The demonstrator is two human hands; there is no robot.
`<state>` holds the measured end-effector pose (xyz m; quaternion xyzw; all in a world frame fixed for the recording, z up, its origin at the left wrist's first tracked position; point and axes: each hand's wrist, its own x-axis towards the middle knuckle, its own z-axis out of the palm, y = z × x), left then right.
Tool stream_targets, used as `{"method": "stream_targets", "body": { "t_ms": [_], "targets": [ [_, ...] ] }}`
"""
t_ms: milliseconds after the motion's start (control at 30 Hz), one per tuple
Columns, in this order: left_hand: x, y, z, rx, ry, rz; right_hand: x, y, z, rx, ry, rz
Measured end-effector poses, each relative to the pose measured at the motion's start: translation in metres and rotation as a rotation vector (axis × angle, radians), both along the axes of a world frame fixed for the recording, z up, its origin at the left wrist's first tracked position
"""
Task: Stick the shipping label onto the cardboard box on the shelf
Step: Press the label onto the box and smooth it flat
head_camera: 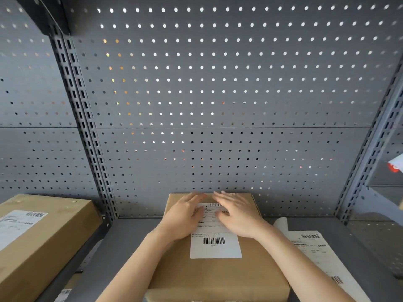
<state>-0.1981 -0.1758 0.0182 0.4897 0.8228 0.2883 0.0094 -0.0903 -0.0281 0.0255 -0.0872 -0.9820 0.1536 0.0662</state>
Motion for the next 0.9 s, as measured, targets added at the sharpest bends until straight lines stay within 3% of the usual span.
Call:
{"method": "stream_targets", "body": {
  "t_ms": [267, 900],
  "targets": [
    [0.009, -0.003, -0.006, -0.326, 0.071, -0.01, 0.005, -0.009, -0.004, 0.064, -0.206, 0.051],
    [0.011, -0.014, -0.008, -0.399, 0.058, 0.09, 0.019, -0.001, -0.011, 0.085, -0.195, -0.132]
  ]
}}
